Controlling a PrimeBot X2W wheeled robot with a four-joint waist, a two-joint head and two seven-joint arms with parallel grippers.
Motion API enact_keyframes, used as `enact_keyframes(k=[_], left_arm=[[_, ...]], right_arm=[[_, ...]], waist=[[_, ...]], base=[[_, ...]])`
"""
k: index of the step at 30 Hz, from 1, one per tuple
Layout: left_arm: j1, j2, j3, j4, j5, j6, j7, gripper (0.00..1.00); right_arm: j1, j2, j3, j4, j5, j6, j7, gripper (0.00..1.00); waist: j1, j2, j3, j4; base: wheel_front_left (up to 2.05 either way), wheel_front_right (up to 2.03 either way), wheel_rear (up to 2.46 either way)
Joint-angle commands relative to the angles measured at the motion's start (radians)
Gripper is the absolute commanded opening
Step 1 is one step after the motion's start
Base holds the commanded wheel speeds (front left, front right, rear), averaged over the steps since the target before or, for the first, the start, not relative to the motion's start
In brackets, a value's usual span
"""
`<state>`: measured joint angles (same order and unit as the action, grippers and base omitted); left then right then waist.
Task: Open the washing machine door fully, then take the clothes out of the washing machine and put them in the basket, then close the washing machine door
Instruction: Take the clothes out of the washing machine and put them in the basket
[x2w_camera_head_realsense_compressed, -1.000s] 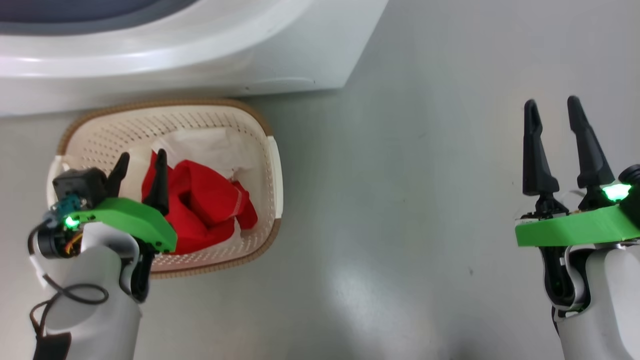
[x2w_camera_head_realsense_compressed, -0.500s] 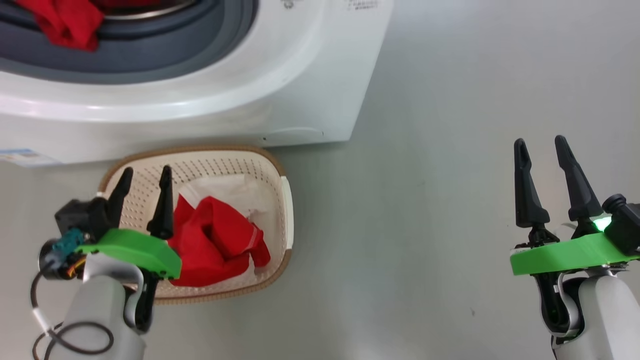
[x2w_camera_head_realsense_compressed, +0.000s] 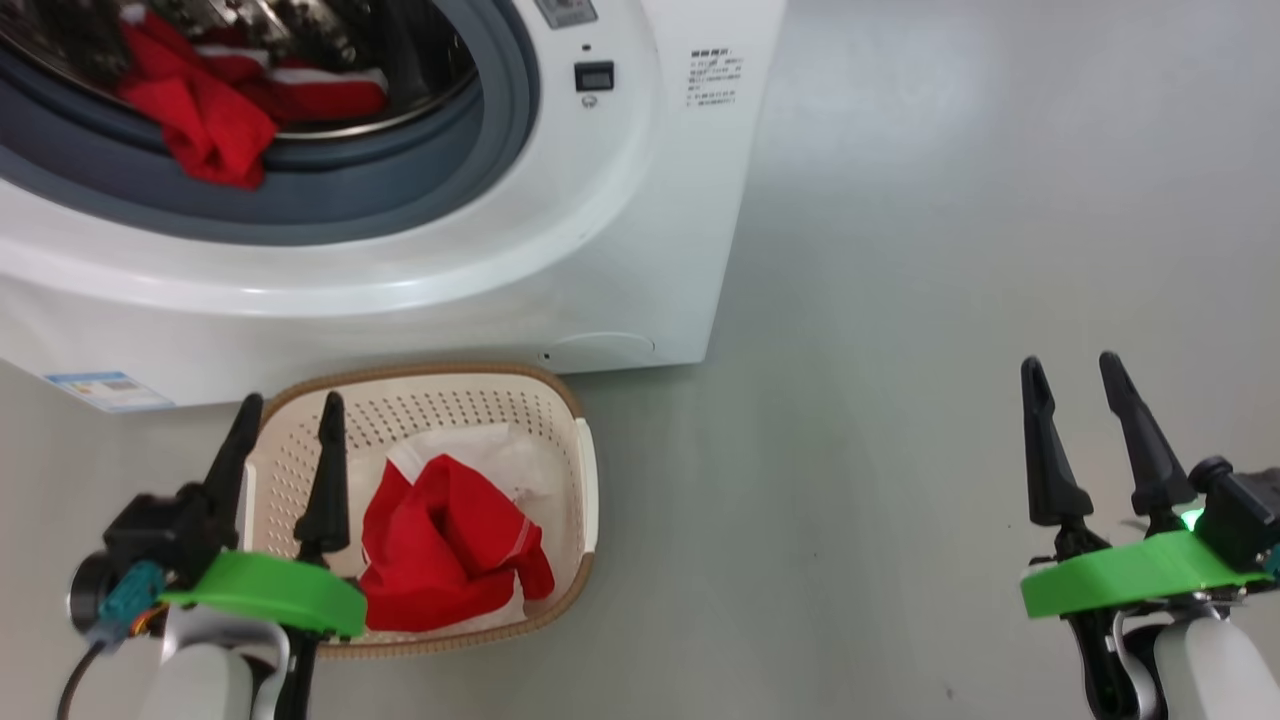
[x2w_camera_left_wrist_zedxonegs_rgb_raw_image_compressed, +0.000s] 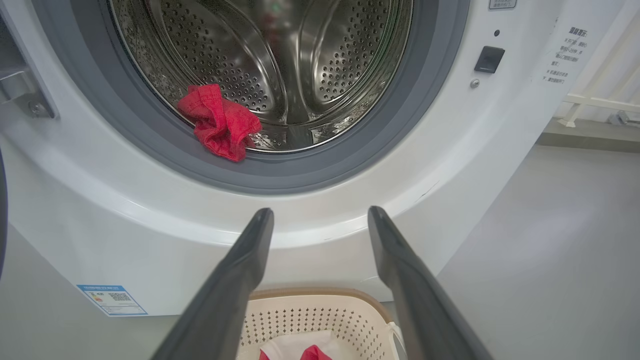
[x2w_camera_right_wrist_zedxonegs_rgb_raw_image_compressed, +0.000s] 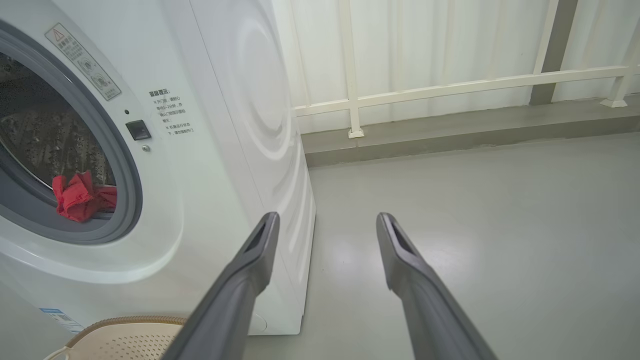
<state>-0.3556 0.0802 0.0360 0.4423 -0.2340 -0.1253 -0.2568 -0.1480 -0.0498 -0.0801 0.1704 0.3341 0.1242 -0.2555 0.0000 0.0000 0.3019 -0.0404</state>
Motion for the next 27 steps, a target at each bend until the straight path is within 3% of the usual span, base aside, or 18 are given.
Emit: enact_keyframes(k=[1,27], left_arm=[[0.035,0.021,0.045,-0.052,0.018,-0.005,-0.005,1.0],[0.283,-0.026,0.116,-0.322,0.05,-0.005,-0.005,1.0]], right_arm=[[0.022,0.0,0.02,-0.022,-0.008,0.007,-0.006,1.0],[0.13,0.0,0.001,-0.034,0.002,0.007,-0.006,1.0]], waist=[[0.0,0.0,-0.035,0.002],[0.0,0.0,-0.108,-0.002]], base=[[0.0,0.0,0.0],[0.0,0.0,0.0]])
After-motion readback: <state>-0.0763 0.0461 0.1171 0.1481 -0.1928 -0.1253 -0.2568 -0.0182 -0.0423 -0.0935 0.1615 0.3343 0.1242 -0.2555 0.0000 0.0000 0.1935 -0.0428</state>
